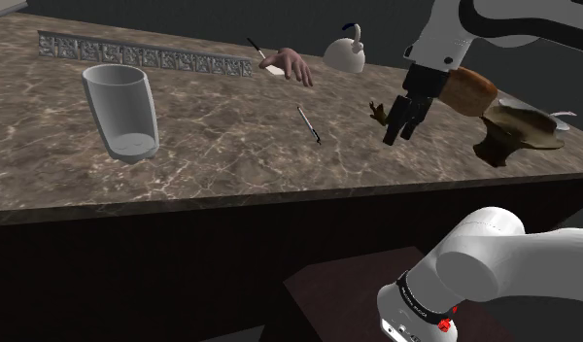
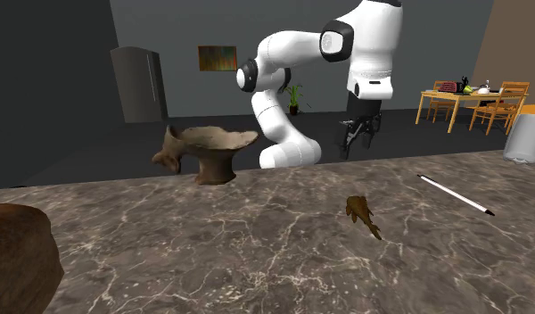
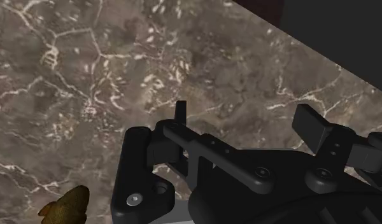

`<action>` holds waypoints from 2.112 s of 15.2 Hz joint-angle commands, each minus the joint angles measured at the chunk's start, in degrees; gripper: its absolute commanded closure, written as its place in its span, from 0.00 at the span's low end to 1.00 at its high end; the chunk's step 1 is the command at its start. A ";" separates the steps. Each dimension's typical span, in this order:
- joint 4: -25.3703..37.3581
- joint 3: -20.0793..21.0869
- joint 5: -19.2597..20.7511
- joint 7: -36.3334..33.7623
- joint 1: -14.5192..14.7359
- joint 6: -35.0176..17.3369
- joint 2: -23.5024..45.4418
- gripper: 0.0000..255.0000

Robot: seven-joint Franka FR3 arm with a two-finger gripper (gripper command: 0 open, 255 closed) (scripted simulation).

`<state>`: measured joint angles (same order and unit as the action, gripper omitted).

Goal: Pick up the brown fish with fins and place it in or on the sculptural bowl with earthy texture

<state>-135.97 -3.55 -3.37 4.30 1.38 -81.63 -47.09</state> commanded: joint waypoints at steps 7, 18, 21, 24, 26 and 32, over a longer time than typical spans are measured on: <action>4.06 -6.82 3.10 6.64 -1.57 -6.02 7.34 0.00; 16.05 -18.29 2.28 18.46 -2.20 -13.80 23.05 0.00; 13.50 -18.19 2.33 18.40 -2.23 -16.08 22.76 0.00; 11.05 -18.13 2.36 18.37 -2.25 -18.37 22.59 0.00; 9.79 -18.10 2.36 18.36 -2.25 -19.58 22.54 0.00; 9.81 -18.10 2.35 18.36 -2.25 -19.57 22.56 0.00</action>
<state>-126.16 -21.65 -1.02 22.67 -0.87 -101.20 -24.54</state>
